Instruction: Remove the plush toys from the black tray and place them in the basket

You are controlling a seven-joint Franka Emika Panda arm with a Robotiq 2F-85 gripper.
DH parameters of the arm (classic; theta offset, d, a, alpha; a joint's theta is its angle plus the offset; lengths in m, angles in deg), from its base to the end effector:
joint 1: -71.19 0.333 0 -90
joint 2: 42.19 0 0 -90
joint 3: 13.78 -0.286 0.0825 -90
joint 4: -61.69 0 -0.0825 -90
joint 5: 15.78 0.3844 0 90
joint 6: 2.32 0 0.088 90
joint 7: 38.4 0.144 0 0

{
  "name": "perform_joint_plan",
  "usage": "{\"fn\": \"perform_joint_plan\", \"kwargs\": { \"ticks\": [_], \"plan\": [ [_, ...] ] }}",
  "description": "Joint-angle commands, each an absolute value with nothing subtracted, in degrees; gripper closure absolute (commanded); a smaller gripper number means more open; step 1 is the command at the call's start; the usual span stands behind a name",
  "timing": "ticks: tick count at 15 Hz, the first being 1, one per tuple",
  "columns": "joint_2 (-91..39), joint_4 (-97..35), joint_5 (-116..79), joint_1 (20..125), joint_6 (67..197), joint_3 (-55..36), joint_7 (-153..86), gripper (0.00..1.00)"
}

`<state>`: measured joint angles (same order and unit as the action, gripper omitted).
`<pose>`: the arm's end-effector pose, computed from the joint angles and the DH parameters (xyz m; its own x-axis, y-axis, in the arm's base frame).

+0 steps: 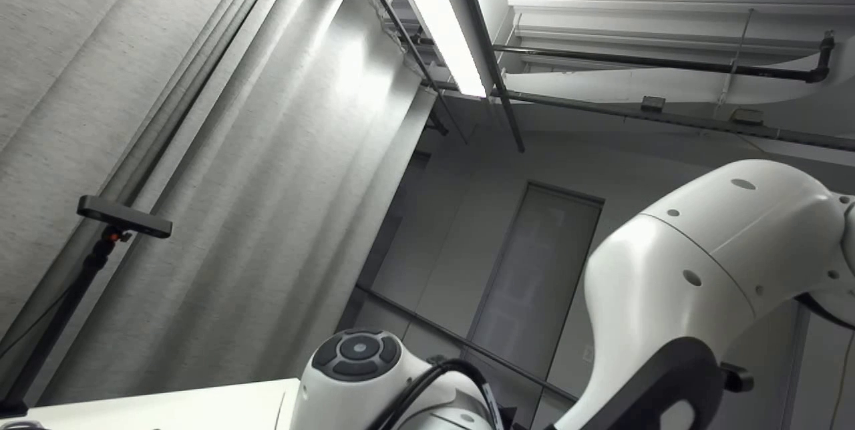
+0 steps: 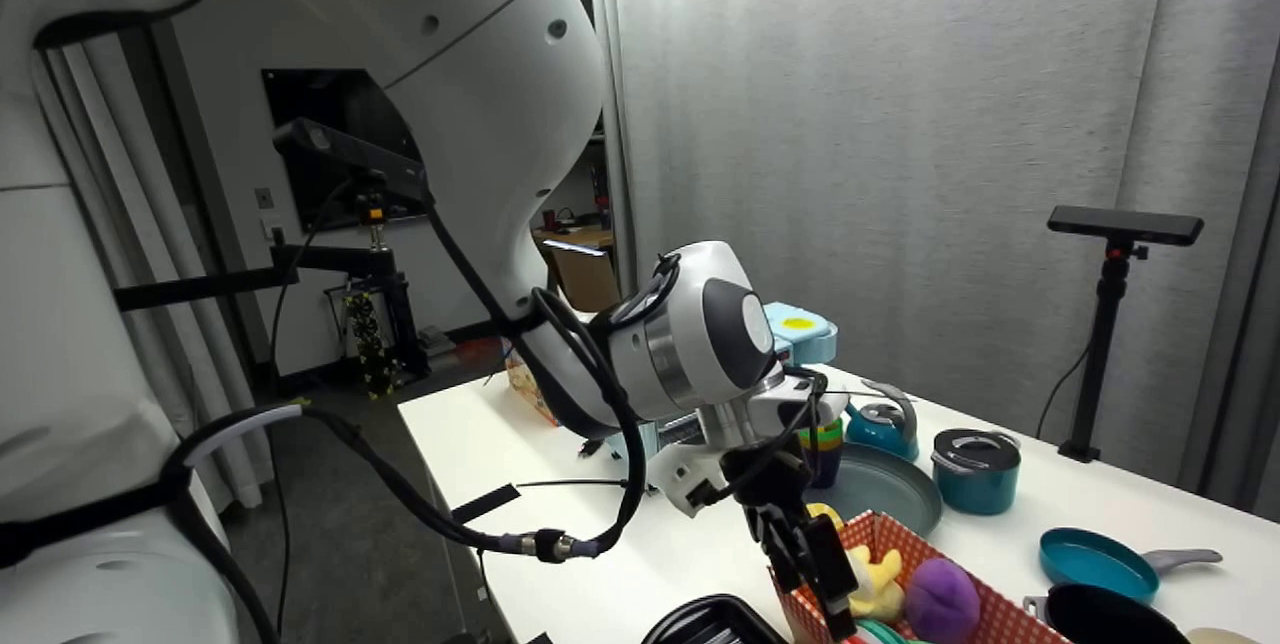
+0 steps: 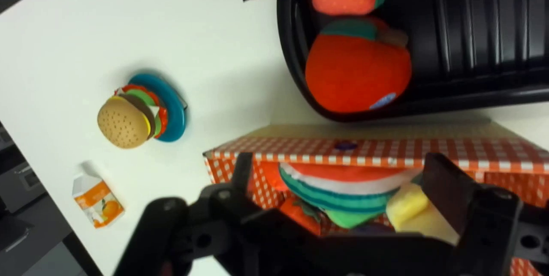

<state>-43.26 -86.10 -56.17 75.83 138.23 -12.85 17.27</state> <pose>0.4338 0.0129 0.1949 0.9418 -0.2865 0.1760 -0.3331 -0.8662 0.3724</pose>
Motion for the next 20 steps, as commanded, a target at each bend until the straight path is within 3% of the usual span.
{"fn": "perform_joint_plan", "kwargs": {
  "ticks": [1,20],
  "plan": [
    [-46.4,-90.4,-47.5,74.5,137.8,-13.7,10.9,0.0],
    [-31.1,-87.0,-47.1,74.4,152.0,-9.6,9.1,0.0]
  ]
}}
